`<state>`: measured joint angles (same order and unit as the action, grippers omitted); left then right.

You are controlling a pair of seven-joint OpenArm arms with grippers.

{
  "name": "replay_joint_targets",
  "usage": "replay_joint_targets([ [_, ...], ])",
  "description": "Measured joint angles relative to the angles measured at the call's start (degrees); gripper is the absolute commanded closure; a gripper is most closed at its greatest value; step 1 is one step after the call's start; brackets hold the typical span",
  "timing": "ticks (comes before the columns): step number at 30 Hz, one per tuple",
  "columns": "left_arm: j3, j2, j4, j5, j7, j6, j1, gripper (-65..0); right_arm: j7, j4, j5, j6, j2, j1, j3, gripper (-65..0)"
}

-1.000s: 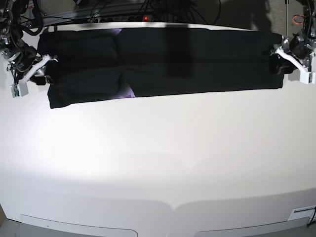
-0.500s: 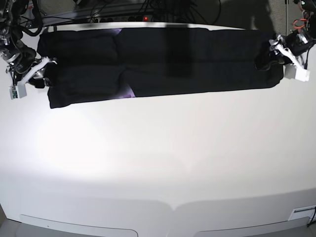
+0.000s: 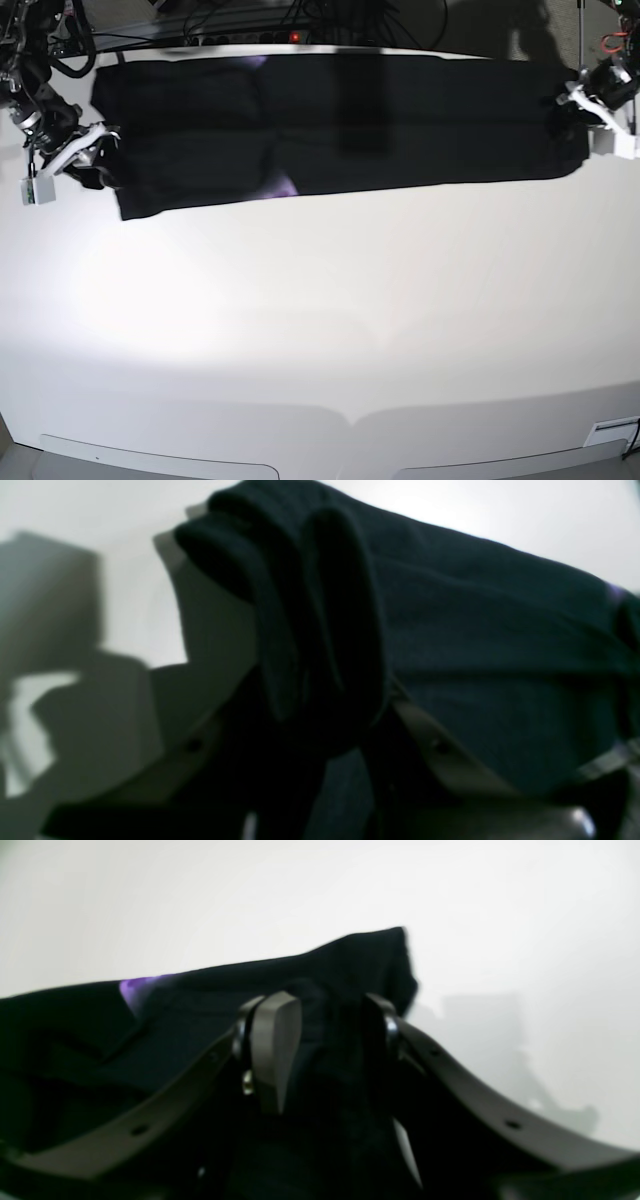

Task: Fold the T-shirt properly
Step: 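Grasp both ends of the folded strip with both grippers, then fold both strip ends inward toward the middle with both grippers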

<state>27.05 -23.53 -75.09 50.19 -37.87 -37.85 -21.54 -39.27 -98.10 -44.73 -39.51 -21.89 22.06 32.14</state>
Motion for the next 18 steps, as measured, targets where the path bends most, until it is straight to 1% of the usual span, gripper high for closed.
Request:
replay_joint_targets([
  [2,3.0,-0.2,0.0,-3.6,1.7,0.6,0.6,0.0,-1.1,-0.6,-0.3,0.0,1.7,0.0,0.0,-24.4],
  [4,5.4,-0.3,0.0,-5.7,2.1,0.7,1.4,0.0,-1.3,-0.9,-0.5,0.0,3.5,0.0,0.0,-24.4],
  [8,6.9,-0.5,0.1,-10.3,1.7,0.6,3.2,0.0,-3.9,-0.9,0.2,0.0,5.7,0.0,-2.0,-24.4],
  [10,6.8,-1.5,0.1,-10.8,1.7,0.3,3.7,0.0,-3.9,-0.9,2.7,0.0,6.2,0.0,-5.0,-24.4],
  [13,6.8,-4.2,0.1,-10.6,1.8,0.4,3.7,0.0,-3.9,-0.9,4.2,0.0,6.7,0.0,-10.8,-24.4],
  [15,6.8,-5.7,0.1,-10.6,1.6,2.3,3.7,0.0,-3.7,-1.0,5.8,0.0,6.8,-0.1,-14.9,-24.4],
  [16,6.8,-6.2,0.1,-10.3,1.1,3.1,3.7,0.0,-3.6,-0.9,5.9,0.0,6.8,0.0,-16.7,-24.4],
  [17,6.8,-6.6,0.1,-9.4,-0.4,3.2,3.7,0.0,-2.7,-0.9,7.0,0.0,6.8,0.0,-18.4,-24.4],
  [18,6.8,-7.0,0.1,-7.2,-2.4,3.1,3.6,0.0,-2.2,-1.0,8.0,0.0,6.8,0.0,-19.9,-24.4],
])
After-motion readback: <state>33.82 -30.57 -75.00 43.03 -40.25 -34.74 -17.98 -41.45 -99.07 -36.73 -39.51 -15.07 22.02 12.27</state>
